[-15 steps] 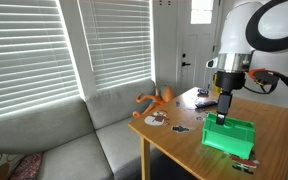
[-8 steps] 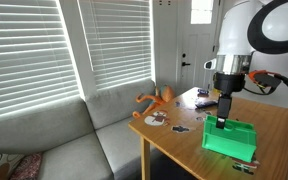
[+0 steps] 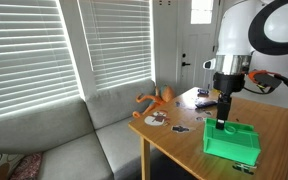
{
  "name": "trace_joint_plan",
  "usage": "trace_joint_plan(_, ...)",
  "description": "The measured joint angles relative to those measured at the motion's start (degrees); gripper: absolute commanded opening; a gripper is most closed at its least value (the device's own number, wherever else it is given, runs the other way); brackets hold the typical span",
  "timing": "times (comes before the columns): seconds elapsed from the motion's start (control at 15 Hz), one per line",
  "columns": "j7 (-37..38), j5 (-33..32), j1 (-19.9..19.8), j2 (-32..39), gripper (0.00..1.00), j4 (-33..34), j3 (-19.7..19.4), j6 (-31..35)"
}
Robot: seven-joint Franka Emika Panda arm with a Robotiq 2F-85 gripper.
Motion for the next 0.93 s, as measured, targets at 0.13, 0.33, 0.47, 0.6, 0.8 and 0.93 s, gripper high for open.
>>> trace_joint_plan(0.13, 0.33, -0.49, -0.02, -0.07, 0.88, 0.30, 0.00, 0.00)
trace_joint_plan(0.33, 1.16, -1.31, -0.04, -0.02, 1.00, 0.33, 0.00, 0.00)
trace_joint_plan(0.47, 1.53, -1.66, -0.04, 0.01, 1.00, 0.33, 0.01, 0.00)
trace_joint_plan(0.6, 1.78, -1.67, -0.01, 0.00, 1.00, 0.35, 0.17, 0.00)
trace_joint_plan(0.8, 2.32, -1.39, 0.58, -0.02, 1.00, 0.92, 0.71, -0.25)
trace_joint_plan(0.93, 3.33, -1.19, 1.39, -0.02, 1.00, 1.76, 1.30, -1.44)
